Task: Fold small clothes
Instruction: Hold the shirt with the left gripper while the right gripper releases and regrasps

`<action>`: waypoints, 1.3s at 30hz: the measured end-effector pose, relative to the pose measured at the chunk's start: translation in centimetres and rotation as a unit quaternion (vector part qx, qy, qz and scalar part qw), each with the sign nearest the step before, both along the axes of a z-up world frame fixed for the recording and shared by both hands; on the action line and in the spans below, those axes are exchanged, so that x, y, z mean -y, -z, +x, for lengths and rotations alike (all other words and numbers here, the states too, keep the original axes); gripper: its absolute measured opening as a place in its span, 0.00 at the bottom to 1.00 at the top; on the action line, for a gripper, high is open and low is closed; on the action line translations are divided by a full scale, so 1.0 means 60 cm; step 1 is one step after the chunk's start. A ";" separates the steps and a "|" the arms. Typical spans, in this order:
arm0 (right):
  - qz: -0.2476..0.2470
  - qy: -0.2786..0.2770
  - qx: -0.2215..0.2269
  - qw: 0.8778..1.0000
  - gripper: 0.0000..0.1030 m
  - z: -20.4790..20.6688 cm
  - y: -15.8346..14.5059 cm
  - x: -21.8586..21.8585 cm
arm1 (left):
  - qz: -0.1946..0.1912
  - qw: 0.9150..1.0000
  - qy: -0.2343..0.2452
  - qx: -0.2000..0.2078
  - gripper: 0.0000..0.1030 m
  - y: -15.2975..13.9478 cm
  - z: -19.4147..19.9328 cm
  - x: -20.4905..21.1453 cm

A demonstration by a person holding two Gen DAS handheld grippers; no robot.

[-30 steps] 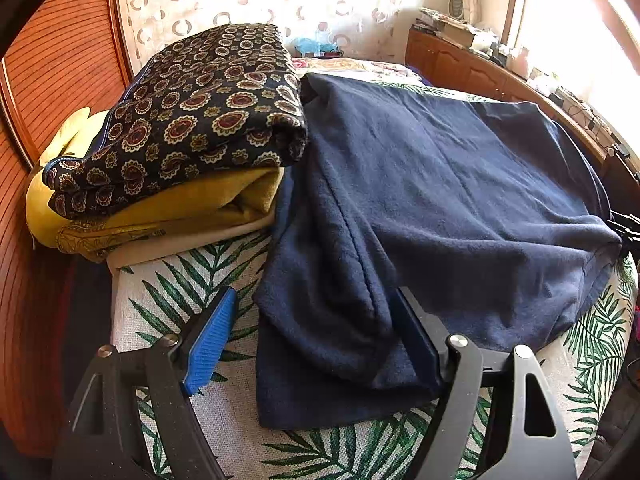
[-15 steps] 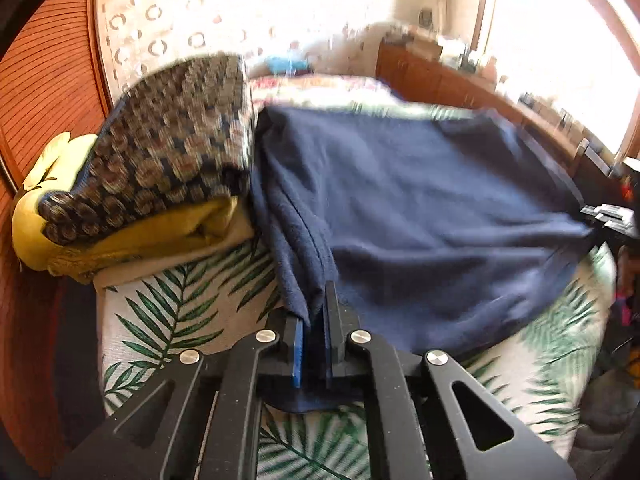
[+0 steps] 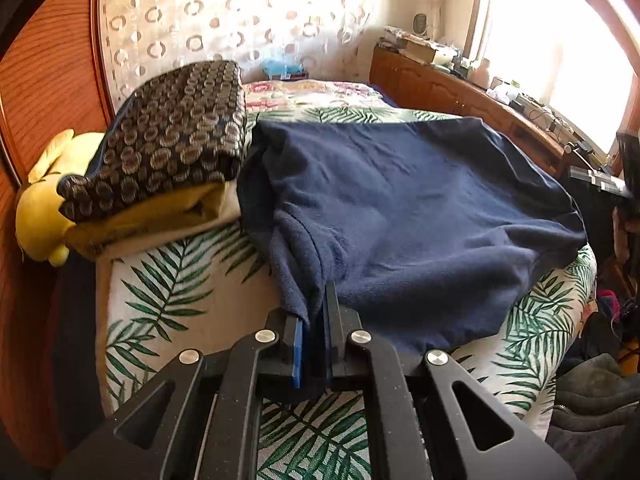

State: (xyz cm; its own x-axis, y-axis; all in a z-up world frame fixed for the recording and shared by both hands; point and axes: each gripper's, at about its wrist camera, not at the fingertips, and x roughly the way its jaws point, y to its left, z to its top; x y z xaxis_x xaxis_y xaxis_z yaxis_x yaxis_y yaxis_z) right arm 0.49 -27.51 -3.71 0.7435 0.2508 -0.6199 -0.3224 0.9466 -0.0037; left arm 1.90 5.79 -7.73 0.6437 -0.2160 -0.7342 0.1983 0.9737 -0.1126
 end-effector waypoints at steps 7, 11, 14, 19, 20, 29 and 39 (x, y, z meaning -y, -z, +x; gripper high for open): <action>0.021 0.026 -0.006 0.999 0.46 0.160 -0.013 0.003 | 0.004 1.000 -0.005 -0.011 0.08 0.025 0.005 0.001; 0.051 0.035 -0.052 0.997 0.46 0.254 0.014 -0.018 | 0.008 1.000 -0.005 -0.020 0.08 0.040 0.010 0.004; 0.073 0.036 -0.099 0.992 0.46 0.294 0.038 -0.024 | 0.009 1.000 -0.004 -0.022 0.08 0.044 0.011 0.005; 0.103 0.018 -0.149 0.983 0.40 0.326 0.049 -0.019 | 0.008 1.000 -0.002 -0.024 0.08 0.045 0.012 0.003; 0.116 0.011 -0.158 0.980 0.38 0.329 0.048 -0.016 | 0.009 1.000 -0.002 -0.025 0.08 0.046 0.012 0.004; 0.115 -0.023 -0.118 0.986 0.05 0.328 0.013 -0.009 | 0.005 1.000 -0.002 -0.025 0.08 0.049 0.013 0.003; 0.054 0.066 0.061 0.994 0.04 0.297 -0.065 -0.003 | 0.008 1.000 0.002 -0.026 0.08 0.047 0.014 0.004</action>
State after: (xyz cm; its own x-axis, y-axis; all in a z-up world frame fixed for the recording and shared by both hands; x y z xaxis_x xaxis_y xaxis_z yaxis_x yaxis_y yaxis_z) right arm 18.29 -27.36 0.18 0.8425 0.2073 -0.4971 -0.1996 0.9774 0.0693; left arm 2.71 5.57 -10.54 0.6040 -0.2063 -0.7698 0.1964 0.9747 -0.1072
